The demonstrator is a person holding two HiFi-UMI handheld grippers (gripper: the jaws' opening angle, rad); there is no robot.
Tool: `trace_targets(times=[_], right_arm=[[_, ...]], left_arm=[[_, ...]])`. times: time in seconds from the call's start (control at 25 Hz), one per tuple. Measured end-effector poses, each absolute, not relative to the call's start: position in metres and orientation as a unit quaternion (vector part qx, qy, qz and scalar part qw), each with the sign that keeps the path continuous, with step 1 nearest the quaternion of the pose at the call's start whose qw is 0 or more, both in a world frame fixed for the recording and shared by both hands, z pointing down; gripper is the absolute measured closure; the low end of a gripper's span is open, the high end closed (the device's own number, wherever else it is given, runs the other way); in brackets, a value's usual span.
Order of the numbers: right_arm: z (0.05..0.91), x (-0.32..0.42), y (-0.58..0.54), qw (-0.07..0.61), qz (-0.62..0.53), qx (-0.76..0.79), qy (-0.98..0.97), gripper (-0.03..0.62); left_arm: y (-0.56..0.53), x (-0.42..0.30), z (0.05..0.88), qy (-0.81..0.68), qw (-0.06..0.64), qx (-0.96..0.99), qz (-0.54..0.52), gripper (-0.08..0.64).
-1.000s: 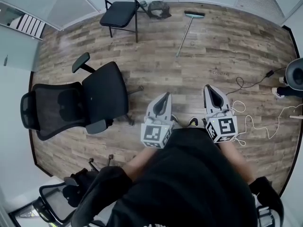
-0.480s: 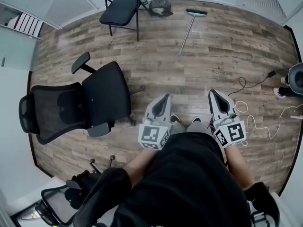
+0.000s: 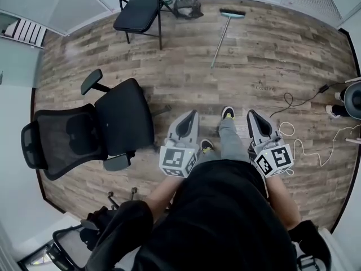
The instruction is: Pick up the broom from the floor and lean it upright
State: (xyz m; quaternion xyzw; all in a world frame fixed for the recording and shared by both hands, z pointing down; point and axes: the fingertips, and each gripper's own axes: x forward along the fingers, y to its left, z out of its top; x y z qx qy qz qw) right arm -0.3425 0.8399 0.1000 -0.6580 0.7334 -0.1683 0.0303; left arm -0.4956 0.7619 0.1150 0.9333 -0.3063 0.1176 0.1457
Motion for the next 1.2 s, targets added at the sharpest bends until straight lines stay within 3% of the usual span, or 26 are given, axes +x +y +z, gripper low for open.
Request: trace_targets(times=[0.64, 1.2], right_arm=[[0.08, -0.205, 0.702, 0.048, -0.115, -0.632, 0.765, 0.577], [0.085, -0.166, 0.655, 0.035, -0.088, -0.622, 0.778, 0.577]], left_arm=[[0.63, -0.353, 0.088, -0.342, 0.124, 0.924, 0.113, 0.54], [0.581, -0.32, 0.084, -0.378, 0.103, 0.913, 0.113, 0.54]])
